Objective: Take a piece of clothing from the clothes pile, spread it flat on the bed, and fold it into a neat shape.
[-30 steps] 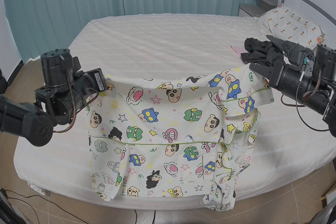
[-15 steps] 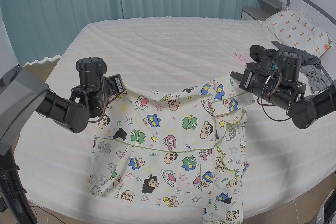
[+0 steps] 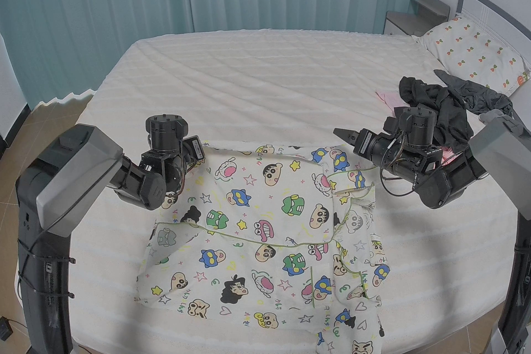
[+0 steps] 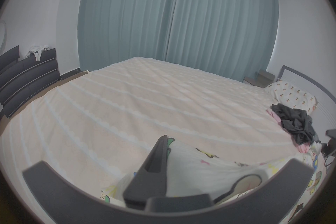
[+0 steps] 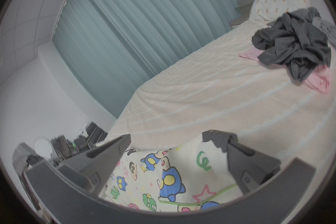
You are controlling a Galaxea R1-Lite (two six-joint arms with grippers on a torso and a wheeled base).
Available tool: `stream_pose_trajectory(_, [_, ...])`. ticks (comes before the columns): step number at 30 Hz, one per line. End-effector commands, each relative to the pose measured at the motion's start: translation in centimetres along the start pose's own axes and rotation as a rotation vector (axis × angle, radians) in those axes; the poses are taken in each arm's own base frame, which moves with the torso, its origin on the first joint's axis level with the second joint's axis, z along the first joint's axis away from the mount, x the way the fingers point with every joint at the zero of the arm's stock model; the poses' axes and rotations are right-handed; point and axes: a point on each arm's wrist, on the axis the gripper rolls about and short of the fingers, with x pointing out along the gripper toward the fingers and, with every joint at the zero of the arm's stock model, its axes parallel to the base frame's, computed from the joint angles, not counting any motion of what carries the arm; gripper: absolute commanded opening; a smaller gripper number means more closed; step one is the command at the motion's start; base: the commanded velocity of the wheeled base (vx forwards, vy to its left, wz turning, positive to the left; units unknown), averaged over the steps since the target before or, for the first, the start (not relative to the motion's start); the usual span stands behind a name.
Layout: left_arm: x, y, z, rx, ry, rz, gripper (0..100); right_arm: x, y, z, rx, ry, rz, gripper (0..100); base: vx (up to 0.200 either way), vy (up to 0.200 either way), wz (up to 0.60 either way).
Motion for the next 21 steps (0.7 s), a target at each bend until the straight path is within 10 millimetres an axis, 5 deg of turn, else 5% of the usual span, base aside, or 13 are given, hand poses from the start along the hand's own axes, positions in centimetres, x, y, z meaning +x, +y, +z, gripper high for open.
stream_pose_trajectory(1, [2.8,1.3,-3.0,0.014,0.044,0.043,0,2.0,-2.7,-0.9,0.114,-0.007,-0.026,100,0.0,0.0,0.0])
stream_pose_trajectory(6, [4.0,1.8,-3.4,0.007,0.037,0.055,0,2.8,-4.0,0.5,0.324,-0.027,-0.052,100,0.0,0.0,0.0])
stream_pose_trajectory(14, [5.1,3.2,-3.1,0.004,0.051,0.092,0,2.1,-7.3,1.0,0.426,0.044,-0.181,100,0.0,0.0,0.0])
stream_pose_trajectory(21, [5.3,2.9,-1.7,-0.028,0.072,0.088,0,0.4,-5.8,1.2,0.431,0.13,-0.172,100,0.0,0.0,0.0])
